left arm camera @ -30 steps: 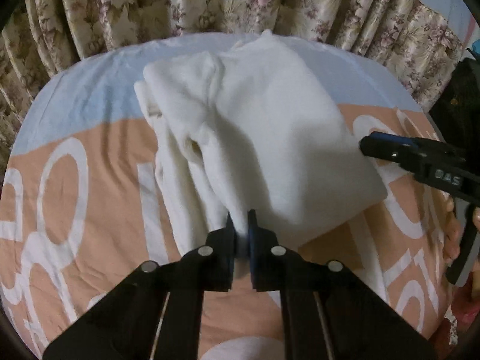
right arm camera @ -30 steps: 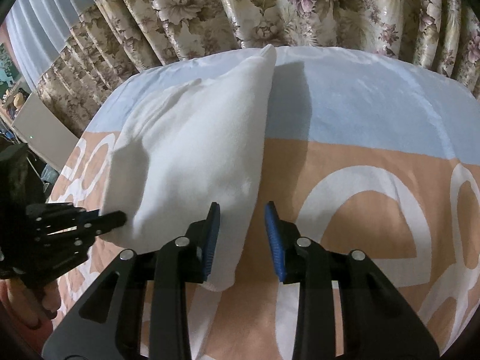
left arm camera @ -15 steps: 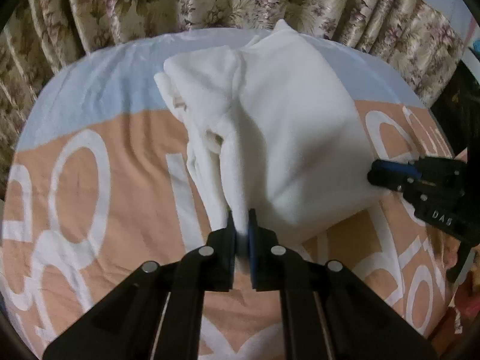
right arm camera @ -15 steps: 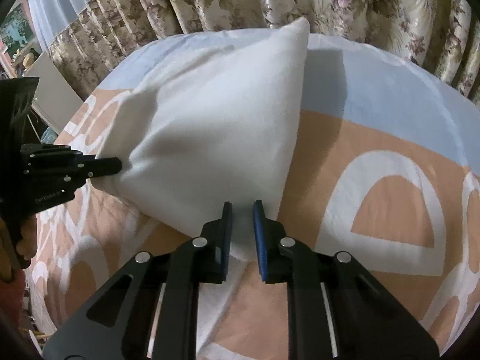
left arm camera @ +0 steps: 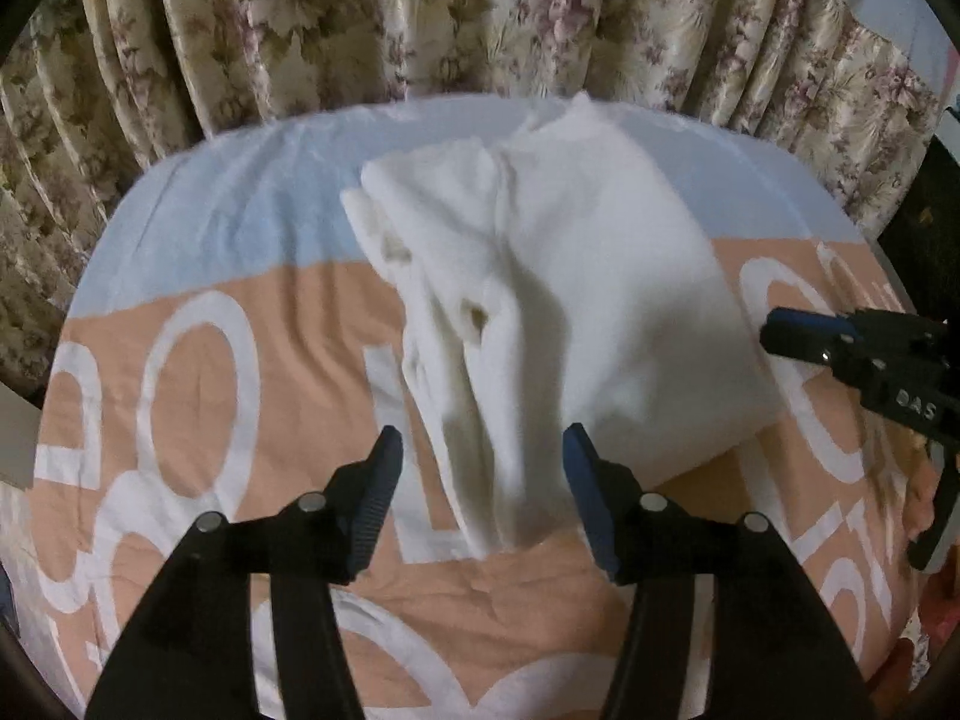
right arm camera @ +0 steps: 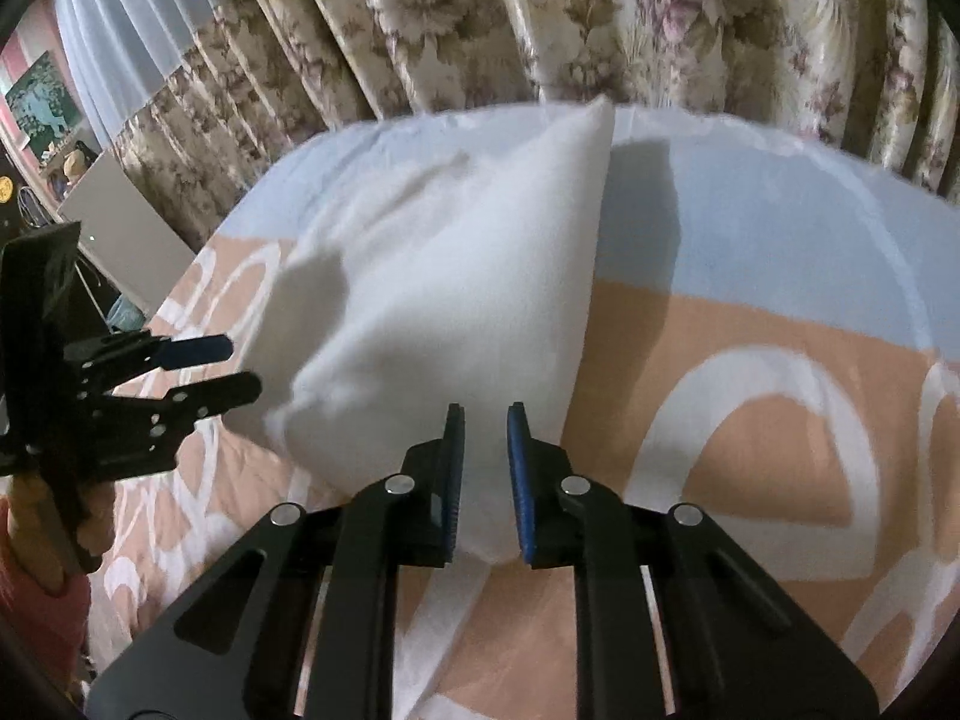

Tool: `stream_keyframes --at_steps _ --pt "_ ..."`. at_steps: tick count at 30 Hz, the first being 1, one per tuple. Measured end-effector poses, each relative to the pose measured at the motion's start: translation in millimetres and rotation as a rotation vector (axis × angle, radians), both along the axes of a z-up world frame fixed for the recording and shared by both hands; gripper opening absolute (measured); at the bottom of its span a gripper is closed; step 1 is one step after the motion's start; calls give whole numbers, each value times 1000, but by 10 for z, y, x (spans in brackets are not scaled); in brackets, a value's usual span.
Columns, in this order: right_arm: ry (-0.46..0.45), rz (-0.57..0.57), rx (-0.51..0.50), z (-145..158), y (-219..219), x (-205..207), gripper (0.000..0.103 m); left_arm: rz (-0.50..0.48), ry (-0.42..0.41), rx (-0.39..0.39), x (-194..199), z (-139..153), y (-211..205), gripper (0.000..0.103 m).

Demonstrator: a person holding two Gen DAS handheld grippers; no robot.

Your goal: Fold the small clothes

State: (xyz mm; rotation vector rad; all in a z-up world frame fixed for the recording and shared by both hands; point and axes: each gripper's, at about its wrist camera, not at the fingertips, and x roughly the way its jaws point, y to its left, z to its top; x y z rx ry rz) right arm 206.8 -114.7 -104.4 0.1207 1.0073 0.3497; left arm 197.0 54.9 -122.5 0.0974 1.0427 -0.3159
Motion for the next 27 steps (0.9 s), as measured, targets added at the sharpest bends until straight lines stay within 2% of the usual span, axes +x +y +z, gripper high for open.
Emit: stream_keyframes --at_steps 3,6,11,15,20,21,22,23,24,25,27 --pt "-23 -16 -13 65 -28 112 16 22 -34 -2 99 110 5 62" --pt "-33 -32 -18 87 -51 202 17 53 -56 25 313 135 -27 62" --pt "-35 -33 -22 70 -30 286 17 94 -34 76 677 -61 24 62" --pt "-25 -28 -25 -5 -3 341 17 76 -19 78 703 -246 104 68" --pt "-17 -32 -12 -60 -11 406 17 80 -39 74 665 -185 119 71" --pt "-22 -30 -5 -40 -8 413 24 84 -45 57 657 -133 129 73" --pt "-28 -30 0 -23 -10 416 38 83 -52 37 645 -81 137 79" --pt "-44 -33 7 16 -14 423 44 83 -64 10 634 -11 163 86" --pt "-54 -40 10 41 -18 435 52 86 -70 -11 627 34 183 89" --pt "-65 -49 13 65 -27 452 58 88 -66 -40 635 69 206 92" --pt "-70 -65 20 76 -41 508 61 85 -46 -64 671 54 207 93"
